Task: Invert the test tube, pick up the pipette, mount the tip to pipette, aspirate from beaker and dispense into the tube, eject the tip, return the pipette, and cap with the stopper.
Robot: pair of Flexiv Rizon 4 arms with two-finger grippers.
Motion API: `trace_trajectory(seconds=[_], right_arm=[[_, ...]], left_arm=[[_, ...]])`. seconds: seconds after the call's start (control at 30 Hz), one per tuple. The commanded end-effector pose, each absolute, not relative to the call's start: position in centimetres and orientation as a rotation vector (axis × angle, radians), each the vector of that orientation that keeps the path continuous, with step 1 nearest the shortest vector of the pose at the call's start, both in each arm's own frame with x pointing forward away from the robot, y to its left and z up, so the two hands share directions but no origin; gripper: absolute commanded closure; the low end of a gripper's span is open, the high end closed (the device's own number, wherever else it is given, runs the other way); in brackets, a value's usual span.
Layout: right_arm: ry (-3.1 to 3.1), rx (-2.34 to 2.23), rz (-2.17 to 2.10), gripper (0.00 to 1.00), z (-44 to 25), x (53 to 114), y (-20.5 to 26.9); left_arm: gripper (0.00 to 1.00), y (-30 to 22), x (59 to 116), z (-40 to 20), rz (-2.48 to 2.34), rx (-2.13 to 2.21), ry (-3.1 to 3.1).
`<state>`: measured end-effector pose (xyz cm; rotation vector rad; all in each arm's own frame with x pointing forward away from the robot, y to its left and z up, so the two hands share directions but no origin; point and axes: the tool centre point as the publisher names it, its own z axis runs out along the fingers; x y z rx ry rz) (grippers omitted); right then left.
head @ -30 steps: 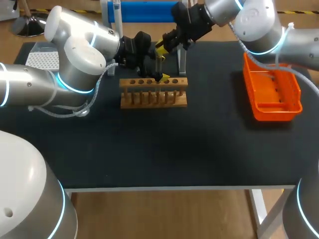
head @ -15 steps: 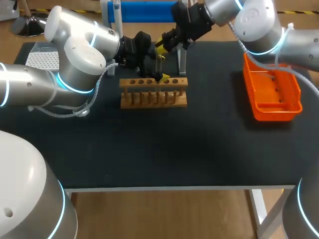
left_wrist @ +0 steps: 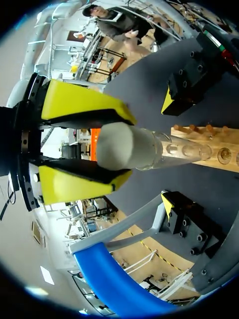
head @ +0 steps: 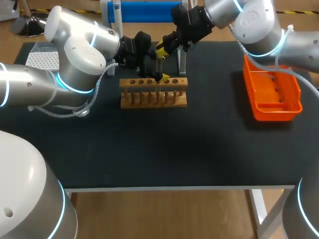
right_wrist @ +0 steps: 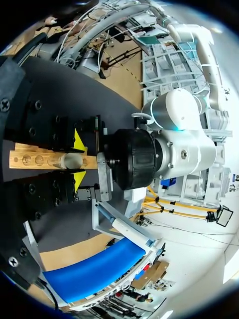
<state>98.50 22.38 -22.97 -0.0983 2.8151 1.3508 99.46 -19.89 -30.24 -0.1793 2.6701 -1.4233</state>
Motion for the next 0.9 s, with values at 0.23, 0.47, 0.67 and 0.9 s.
trace_trajectory(seconds=[0.23,0.47,0.67,0.9], right_arm=[[2.822,-0.093,1.354,1.0,-23.5,98.4,22.2],[2.834,-0.082,1.348,1.0,-24.2,98.1,22.0],[2.825,-0.058,1.37,0.0,-24.7,98.0,21.7],[2.733,-0.018,1.534,0.0,-23.9,98.3,20.5]], left_arm=[[0.0,-19.9,99.5,-30.2,-1.421,-0.18,2.672],[0.0,-19.9,99.5,-30.2,-1.421,-0.18,2.672],[0.0,-19.9,99.5,-30.2,-1.421,-0.18,2.672],[0.0,-19.9,99.5,-30.2,-1.421,-0.18,2.672]])
